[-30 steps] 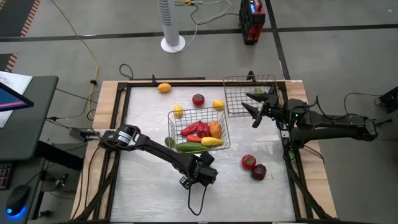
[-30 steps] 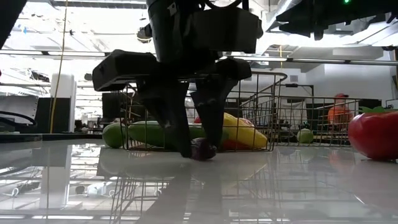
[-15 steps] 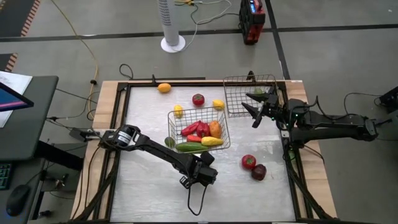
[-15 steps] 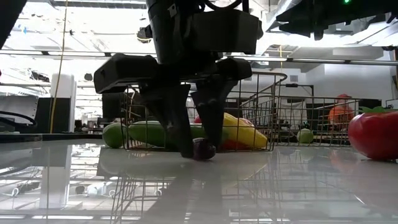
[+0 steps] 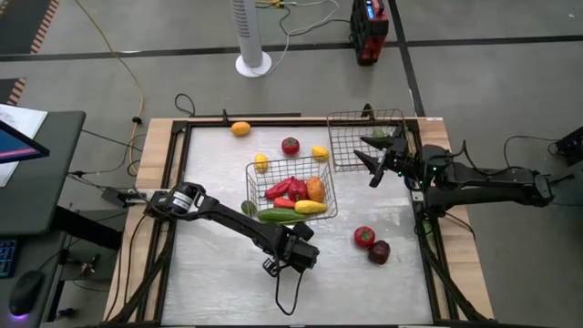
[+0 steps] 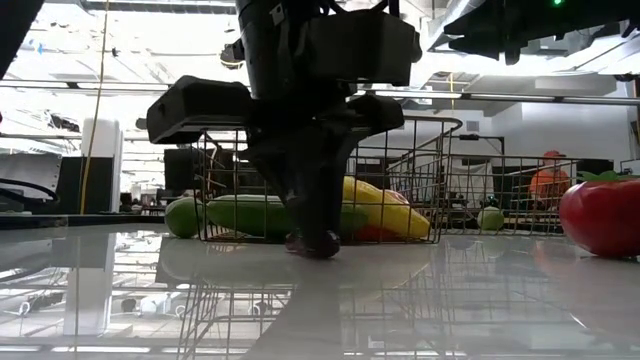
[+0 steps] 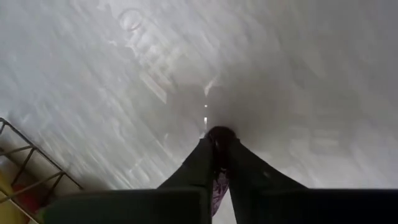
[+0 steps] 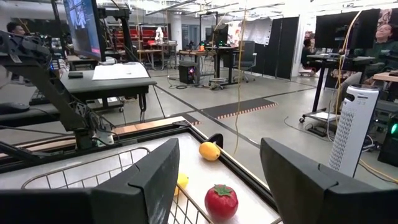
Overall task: Sort produce into baskets
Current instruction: Put the violet eggplant into the left wire basket
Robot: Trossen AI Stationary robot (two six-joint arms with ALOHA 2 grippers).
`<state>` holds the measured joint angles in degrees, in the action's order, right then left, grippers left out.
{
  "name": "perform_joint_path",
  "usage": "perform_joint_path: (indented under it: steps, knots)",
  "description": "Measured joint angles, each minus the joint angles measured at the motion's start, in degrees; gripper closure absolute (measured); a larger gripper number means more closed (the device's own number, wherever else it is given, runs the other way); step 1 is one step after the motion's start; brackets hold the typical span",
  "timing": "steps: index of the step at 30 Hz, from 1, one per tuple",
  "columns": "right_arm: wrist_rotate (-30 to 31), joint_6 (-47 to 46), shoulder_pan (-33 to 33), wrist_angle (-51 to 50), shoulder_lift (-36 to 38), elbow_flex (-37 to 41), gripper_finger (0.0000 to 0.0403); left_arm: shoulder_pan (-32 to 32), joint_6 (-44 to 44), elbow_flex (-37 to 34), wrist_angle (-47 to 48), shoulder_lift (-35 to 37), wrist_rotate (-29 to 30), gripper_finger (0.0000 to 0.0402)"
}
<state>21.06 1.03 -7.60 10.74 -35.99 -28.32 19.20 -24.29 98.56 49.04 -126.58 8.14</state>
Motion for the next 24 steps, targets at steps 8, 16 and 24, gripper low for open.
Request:
perform_joint_path:
  steps: [8,16,24]
  knots:
    - [0.0,0.1,0.0,0.0,0.0,0.0,0.0149,0.0,0.2,0.0,0.1,3.0,0.1,0.0387]
    - [0.0,0.0,0.0,0.0,0.0,0.0,0.0149,0.0,2.3,0.0,-1.0,12.4,6.9,0.0386]
    - [0.0,-0.2,0.0,0.0,0.0,0.0,0.0149,-2.4,8.1,-0.4,-3.3,21.3,19.4,0.0386]
